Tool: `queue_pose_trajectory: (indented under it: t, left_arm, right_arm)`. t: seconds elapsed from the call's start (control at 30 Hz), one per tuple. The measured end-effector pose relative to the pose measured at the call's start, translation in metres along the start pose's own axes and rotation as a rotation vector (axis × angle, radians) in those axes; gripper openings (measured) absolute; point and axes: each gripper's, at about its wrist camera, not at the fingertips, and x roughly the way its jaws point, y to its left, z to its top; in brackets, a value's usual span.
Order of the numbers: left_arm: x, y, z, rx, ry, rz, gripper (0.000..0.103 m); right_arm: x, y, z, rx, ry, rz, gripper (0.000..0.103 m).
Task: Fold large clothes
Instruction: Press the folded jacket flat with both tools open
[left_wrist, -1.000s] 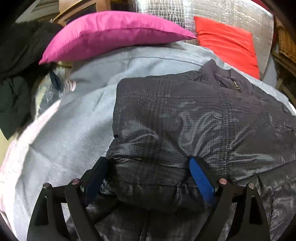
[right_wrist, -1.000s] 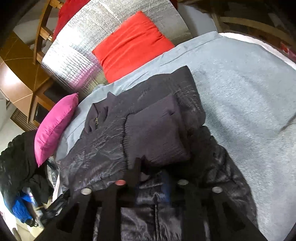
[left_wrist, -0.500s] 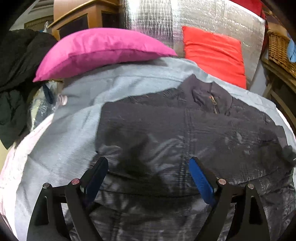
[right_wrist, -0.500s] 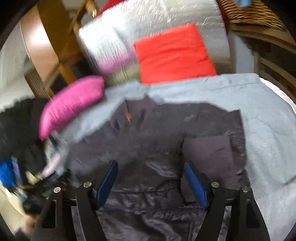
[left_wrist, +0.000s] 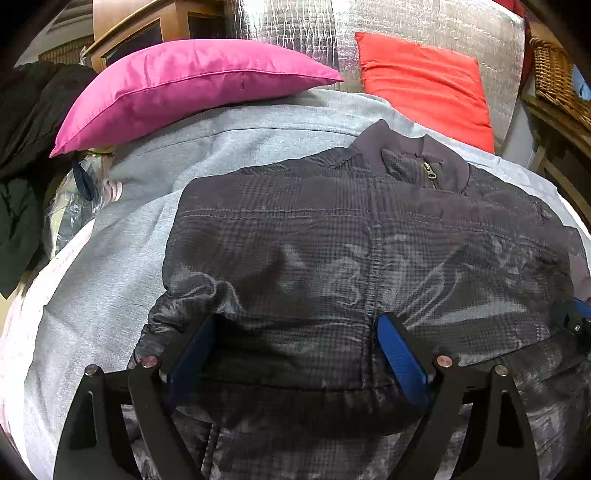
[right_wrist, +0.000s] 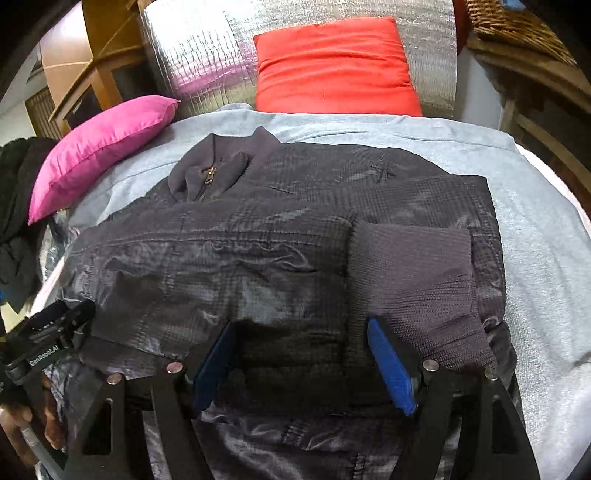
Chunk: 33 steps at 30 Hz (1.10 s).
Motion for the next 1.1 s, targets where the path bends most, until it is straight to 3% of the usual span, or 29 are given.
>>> queue_pose_trajectory:
  t: [1.0, 1.1]
  left_arm:
    - [0.01, -0.006, -0.01, 0.022, -0.056, 0.037, 0.095]
    - [0.011, -0.006, -0.01, 0.021, -0.053, 0.038, 0.096]
  right_arm:
    - [0.004, 0.015, -0.006, -0.065, -0.059, -0.104, 0.079]
    - [-0.01, 0.022, 0.002, -0.066, -0.046, -0.119, 0.079]
